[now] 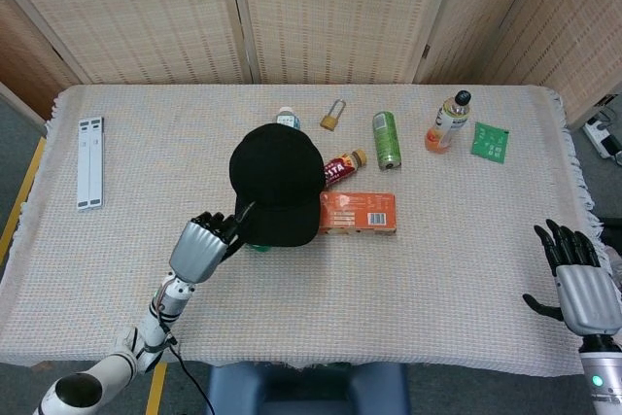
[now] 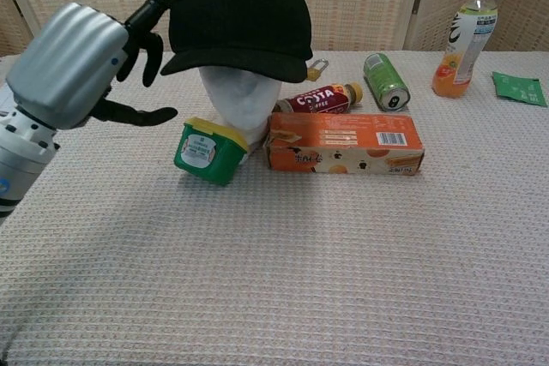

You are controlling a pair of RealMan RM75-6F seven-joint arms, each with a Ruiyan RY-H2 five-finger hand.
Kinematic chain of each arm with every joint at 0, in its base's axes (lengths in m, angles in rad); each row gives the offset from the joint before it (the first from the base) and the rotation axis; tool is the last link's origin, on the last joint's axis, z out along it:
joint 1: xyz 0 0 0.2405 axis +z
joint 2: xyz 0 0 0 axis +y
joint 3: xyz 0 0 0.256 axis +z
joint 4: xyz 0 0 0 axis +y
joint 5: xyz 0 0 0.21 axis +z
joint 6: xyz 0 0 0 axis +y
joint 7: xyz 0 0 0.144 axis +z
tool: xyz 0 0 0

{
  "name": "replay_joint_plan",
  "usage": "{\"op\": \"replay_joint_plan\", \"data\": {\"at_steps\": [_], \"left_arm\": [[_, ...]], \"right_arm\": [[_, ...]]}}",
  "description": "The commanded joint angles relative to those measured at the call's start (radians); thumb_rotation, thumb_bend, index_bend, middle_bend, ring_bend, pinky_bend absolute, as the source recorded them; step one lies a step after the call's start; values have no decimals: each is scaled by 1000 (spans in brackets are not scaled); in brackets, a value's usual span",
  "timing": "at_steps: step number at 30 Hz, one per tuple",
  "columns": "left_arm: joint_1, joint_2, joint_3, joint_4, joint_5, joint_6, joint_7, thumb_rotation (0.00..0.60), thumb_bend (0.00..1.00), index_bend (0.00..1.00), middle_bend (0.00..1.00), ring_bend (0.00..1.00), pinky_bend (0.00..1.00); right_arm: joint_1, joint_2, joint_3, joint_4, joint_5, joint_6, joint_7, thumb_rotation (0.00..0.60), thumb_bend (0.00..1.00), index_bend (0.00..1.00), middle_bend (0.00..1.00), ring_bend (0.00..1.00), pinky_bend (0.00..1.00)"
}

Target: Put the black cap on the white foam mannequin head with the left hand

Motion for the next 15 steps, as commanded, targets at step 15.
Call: {"op": "replay_joint_plan", "data": {"at_steps": [15], "left_arm": [[451,712,91,-803,-230,-167,-29,600,70,85,243,141,256]], "right_arm": [[7,-40,-10,10,-29,2,-53,600,82,0,0,0,0]]}}
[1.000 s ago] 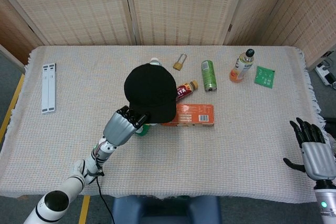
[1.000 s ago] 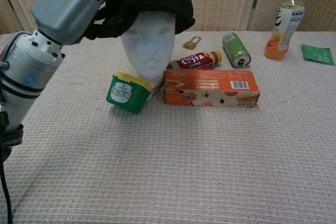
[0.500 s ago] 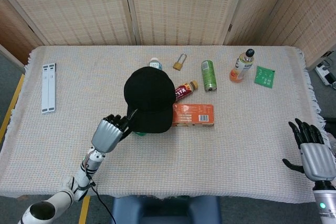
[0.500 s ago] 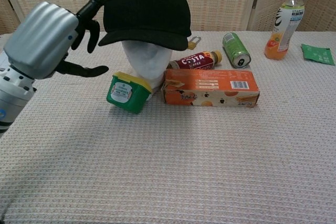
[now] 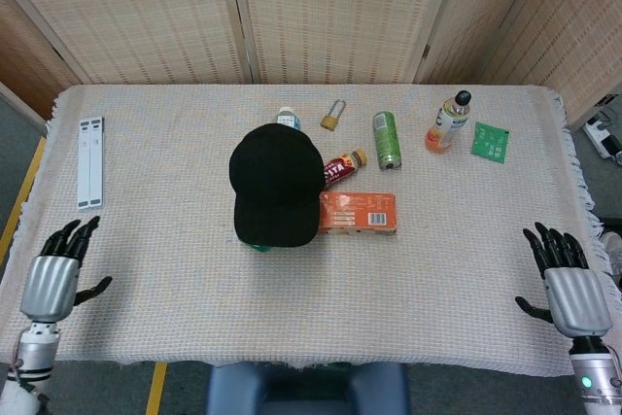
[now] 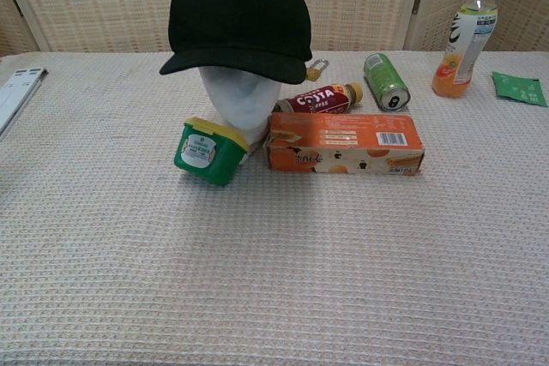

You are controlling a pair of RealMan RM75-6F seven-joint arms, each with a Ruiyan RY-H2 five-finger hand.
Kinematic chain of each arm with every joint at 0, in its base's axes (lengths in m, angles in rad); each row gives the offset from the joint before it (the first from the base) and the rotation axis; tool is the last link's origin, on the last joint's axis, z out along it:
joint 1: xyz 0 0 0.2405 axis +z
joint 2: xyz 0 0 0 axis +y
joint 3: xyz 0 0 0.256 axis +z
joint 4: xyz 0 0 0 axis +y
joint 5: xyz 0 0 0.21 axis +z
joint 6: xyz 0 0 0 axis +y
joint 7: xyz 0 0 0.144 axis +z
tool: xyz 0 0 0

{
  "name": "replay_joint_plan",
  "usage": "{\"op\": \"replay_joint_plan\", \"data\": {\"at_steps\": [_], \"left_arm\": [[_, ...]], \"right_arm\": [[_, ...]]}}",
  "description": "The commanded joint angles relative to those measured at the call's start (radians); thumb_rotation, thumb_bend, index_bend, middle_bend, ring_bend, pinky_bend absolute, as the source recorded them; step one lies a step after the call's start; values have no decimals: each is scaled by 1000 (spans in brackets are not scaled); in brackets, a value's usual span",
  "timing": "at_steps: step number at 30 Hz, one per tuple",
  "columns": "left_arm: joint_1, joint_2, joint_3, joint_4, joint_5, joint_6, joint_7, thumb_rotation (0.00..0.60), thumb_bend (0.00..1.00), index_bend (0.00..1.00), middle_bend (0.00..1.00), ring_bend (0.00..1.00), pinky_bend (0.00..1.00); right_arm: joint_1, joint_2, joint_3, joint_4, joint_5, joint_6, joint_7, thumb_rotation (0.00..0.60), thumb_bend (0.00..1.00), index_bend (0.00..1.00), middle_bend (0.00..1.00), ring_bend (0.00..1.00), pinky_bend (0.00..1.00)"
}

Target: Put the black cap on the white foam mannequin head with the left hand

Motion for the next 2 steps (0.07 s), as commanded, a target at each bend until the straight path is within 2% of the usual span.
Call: {"op": "replay_joint_plan", "data": {"at_steps": [1,2], "left_arm": [[41,42,-20,-12,-47,-36,-40,600,69,87,239,136,253],[43,44,-24,-10,-48,-42,-40,600,69,89,238,133,252]], "right_arm": [[2,-6,1,2,-5,2,-3,600,81,0,0,0,0],[2,-8,2,3,-6,4,-4,600,81,0,0,0,0]]}}
